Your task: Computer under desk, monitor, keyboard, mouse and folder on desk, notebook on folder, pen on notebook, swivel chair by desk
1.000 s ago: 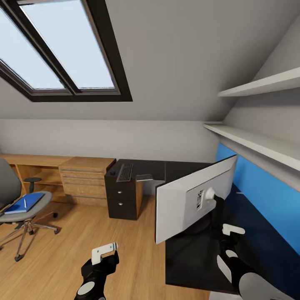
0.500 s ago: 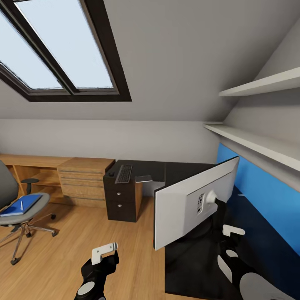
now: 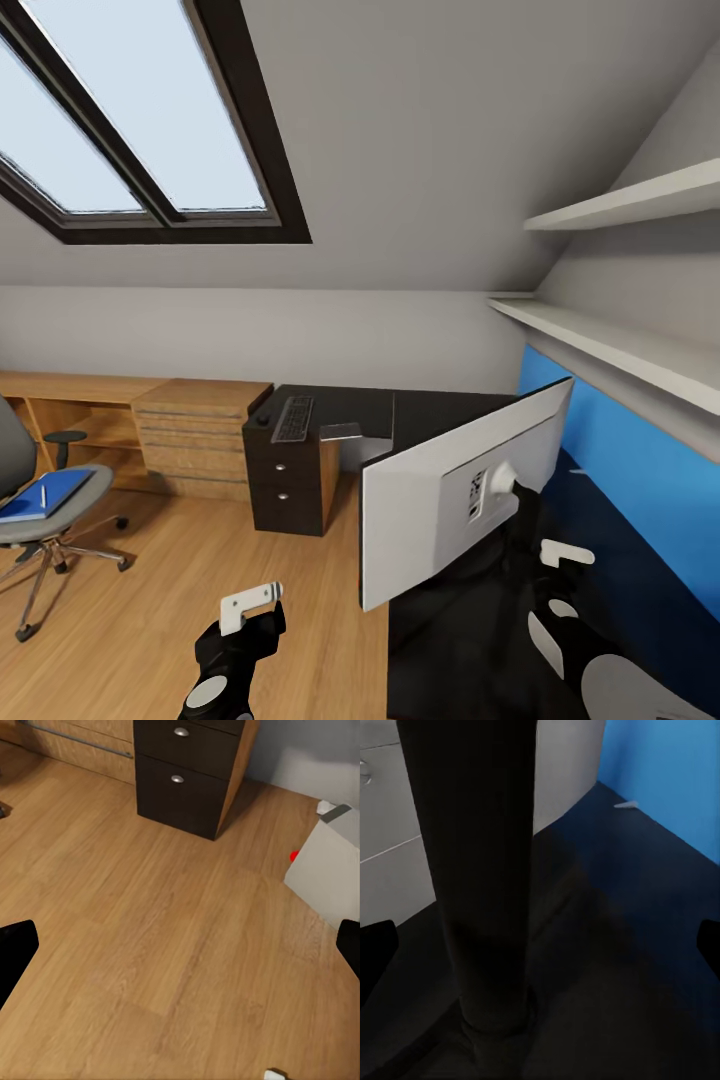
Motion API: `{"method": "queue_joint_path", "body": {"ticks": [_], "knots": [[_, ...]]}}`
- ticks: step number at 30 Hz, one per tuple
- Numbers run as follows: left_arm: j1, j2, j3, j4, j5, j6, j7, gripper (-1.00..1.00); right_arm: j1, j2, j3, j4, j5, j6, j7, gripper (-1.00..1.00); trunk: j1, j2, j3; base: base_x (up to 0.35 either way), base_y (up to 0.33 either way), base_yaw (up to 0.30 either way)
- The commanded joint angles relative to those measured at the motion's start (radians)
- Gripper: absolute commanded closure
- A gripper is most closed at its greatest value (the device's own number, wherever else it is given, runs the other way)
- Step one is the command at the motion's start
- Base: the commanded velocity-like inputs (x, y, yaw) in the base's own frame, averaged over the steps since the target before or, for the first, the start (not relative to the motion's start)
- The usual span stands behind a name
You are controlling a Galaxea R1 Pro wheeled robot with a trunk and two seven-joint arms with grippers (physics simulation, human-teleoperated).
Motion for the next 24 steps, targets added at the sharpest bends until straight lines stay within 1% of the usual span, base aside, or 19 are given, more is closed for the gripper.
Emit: {"method": "queue_joint_path", "body": {"ticks": [1, 13, 20, 24], "knots": [[-0.001, 0.0, -0.001, -0.002, 0.007, 0.002, 0.007, -1.0, -0.001, 0.0, -0.001, 0.001, 0.0, -0.004, -0.001, -1.0, 0.0, -0.001, -0.002, 0.033, -0.031, 0.0], [-0.001, 0.0, -0.001, -0.002, 0.008, 0.002, 0.007, -1.0, -0.001, 0.0, -0.001, 0.002, 0.0, -0.004, -0.001, -1.0, 0.0, -0.001, -0.002, 0.011, -0.005, 0.0], [-0.001, 0.0, -0.001, -0.002, 0.008, 0.002, 0.007, -1.0, -0.001, 0.0, -0.001, 0.002, 0.0, -0.004, -0.001, -1.0, 0.0, -0.001, -0.002, 0.109, 0.116, 0.0], [-0.001, 0.0, -0.001, -0.002, 0.008, 0.003, 0.007, -1.0, -0.001, 0.0, -0.001, 0.002, 0.0, -0.004, -0.001, -1.0, 0.0, -0.001, -0.002, 0.035, 0.037, 0.0]]}}
